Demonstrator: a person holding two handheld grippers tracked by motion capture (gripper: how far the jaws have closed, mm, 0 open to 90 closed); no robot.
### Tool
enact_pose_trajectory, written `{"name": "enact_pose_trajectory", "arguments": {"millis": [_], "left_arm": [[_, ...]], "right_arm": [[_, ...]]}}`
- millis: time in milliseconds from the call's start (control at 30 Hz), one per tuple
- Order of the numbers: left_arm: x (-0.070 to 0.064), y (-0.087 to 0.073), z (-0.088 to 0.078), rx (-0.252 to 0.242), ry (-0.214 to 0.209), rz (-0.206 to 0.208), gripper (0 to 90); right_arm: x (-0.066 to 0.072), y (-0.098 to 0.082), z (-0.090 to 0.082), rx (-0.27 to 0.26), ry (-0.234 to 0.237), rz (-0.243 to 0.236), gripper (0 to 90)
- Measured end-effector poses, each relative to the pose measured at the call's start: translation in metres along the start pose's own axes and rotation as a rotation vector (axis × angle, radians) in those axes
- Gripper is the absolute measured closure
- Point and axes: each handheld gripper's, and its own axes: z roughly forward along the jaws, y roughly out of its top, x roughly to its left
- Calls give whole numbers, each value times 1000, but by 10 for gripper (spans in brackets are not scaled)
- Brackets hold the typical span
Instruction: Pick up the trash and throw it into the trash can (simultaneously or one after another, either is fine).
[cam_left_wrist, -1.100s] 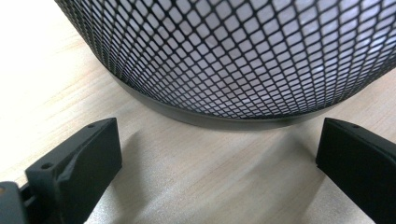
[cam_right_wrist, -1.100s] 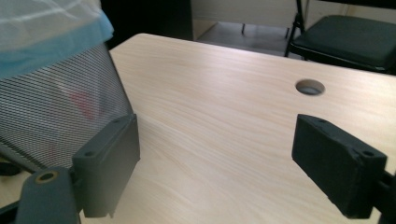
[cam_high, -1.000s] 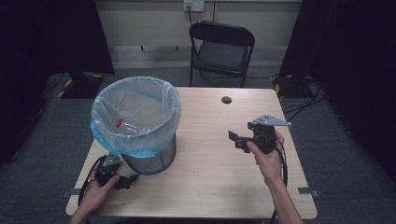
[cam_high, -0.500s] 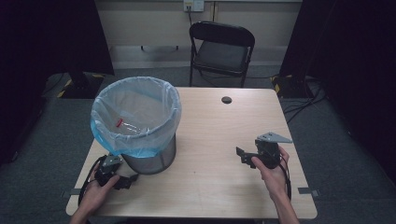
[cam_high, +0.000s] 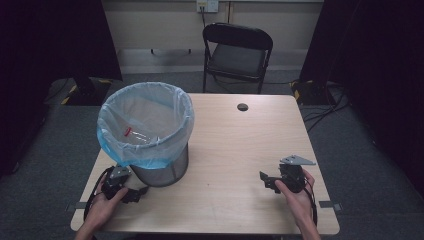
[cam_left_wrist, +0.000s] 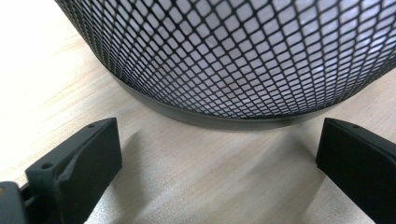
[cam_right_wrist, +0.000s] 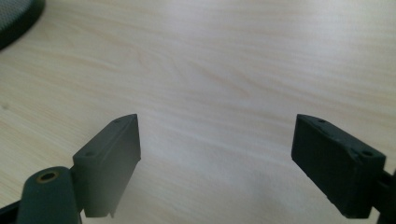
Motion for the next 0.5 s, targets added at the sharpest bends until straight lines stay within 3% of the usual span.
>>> {"name": "enact_pose_trajectory", "arguments": {"millis": [300, 500], "left_arm": [[0, 0, 0, 0, 1, 1, 0], [0, 0, 0, -1, 1, 1, 0]], "right_arm": [[-10, -24, 13, 71, -14, 36, 160], [-7, -28, 16, 67, -43, 4, 156]]}}
